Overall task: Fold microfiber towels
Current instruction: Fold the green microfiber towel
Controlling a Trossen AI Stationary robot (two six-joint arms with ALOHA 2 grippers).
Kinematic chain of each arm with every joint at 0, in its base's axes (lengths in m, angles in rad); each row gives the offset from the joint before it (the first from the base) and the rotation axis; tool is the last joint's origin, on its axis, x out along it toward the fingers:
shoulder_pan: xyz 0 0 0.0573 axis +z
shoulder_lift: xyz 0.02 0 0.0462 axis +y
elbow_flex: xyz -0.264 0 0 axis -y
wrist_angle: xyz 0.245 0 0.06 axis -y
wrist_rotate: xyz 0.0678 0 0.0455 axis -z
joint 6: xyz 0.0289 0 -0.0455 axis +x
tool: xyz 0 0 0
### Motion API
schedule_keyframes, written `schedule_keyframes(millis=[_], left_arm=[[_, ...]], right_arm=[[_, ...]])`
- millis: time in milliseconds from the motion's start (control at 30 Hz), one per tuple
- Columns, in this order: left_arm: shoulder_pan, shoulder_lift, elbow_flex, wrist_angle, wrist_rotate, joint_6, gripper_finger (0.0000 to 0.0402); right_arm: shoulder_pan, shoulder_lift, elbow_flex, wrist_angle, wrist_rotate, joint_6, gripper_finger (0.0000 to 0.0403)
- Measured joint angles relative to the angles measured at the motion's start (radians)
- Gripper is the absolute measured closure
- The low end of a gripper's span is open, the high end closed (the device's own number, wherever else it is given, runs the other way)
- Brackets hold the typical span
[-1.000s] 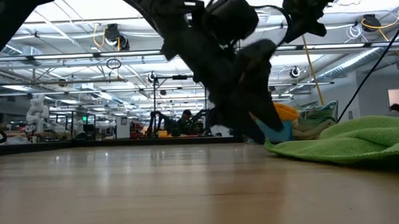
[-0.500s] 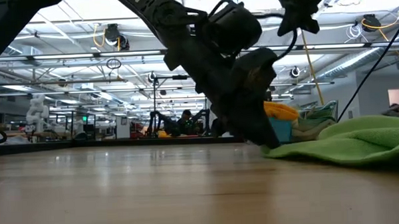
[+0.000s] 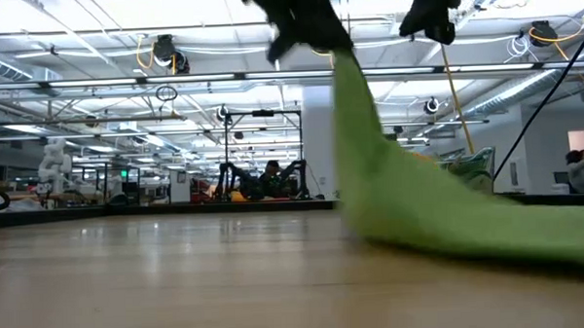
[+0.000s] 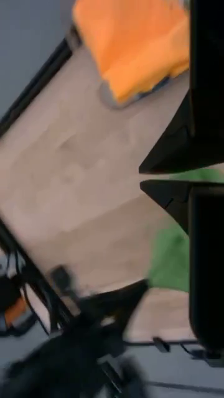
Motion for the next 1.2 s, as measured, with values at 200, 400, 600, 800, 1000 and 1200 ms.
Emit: schedule_keyframes(millis=[200, 400, 600, 800, 1000, 1200], left_arm=[[-0.005, -0.232, 0.000, 0.020, -0.081, 0.028, 0.0400], [-0.014, -0.374, 0.001, -0.070, -0.107, 0.035, 0.0400], [-0.045, -0.420, 0.002, -0.078, -0.033, -0.029, 0.0400], [-0.108, -0.412, 0.000, -0.119, -0.014, -0.139, 0.0401], [-0.196, -0.392, 0.000, -0.285, 0.004, -0.303, 0.0401], [-0.295, -0.374, -0.051, -0.272, 0.009, -0.419, 0.0401]], right_arm=[[0.088, 0.000, 0.000, 0.076, -0.027, -0.078, 0.0314], [0.174, 0.005, -0.050, 0.345, -0.026, -0.067, 0.0235], [0.262, 0.087, -0.173, 0.680, -0.079, 0.033, 0.0190], [0.318, 0.256, -0.203, 0.796, -0.197, 0.018, 0.0179], [0.369, 0.372, -0.203, 0.757, -0.253, 0.012, 0.0179], [0.408, 0.415, -0.203, 0.619, -0.108, 0.038, 0.0179]])
